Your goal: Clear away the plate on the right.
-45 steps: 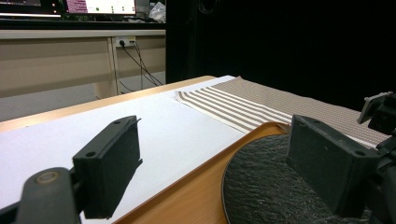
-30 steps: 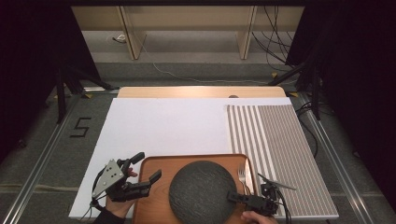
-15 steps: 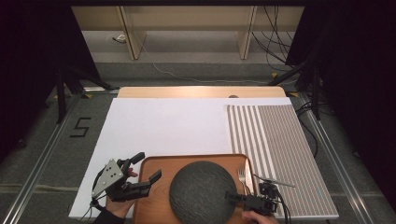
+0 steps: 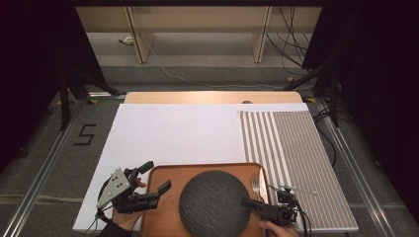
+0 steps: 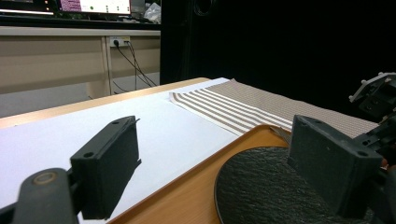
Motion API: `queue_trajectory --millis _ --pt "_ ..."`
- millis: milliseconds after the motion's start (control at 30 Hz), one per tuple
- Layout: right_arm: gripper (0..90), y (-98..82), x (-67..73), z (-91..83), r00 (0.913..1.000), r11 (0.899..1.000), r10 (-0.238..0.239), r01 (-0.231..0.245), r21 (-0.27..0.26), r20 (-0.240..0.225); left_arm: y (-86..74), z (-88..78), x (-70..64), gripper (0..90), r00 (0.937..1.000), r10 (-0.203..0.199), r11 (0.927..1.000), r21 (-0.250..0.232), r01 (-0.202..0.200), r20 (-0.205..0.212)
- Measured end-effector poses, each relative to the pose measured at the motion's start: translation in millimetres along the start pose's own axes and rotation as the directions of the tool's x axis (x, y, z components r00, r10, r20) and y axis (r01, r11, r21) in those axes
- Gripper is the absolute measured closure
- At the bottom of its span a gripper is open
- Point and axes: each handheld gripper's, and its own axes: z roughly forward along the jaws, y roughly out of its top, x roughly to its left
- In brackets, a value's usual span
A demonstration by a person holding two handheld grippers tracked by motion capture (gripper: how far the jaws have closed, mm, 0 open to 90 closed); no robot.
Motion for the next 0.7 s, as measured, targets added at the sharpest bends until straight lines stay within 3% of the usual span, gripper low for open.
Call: queue_trajectory --millis 200,333,500,600,700 --pt "43.2 4.0 3.2 -4.2 0.9974 0.997 -0.064 0.065 -0.029 0.032 -0.2 0.5 -0.1 16.0 1.0000 0.000 1.0000 0.005 0.000 0.007" --pt "40.7 10.7 4.2 -10.8 0.9909 0.989 -0.126 0.129 -0.078 0.046 -0.3 1.1 -0.4 16.0 0.9999 -0.003 1.0000 0.007 0.003 0.014" --pt "38.7 17.7 8.6 -20.3 0.9731 0.962 -0.220 0.228 -0.151 0.068 -0.7 1.8 -0.7 16.0 0.9998 -0.008 0.9999 0.012 0.008 0.020" --pt "38.4 19.4 9.8 -23.8 0.9672 0.951 -0.245 0.253 -0.179 0.068 -0.7 2.2 -0.8 15.9 0.9997 -0.009 0.9999 0.013 0.009 0.022" --pt "38.2 20.5 13.0 -27.0 0.9517 0.930 -0.294 0.306 -0.205 0.087 -0.8 2.4 -0.9 15.9 0.9996 -0.010 0.9998 0.015 0.009 0.025"
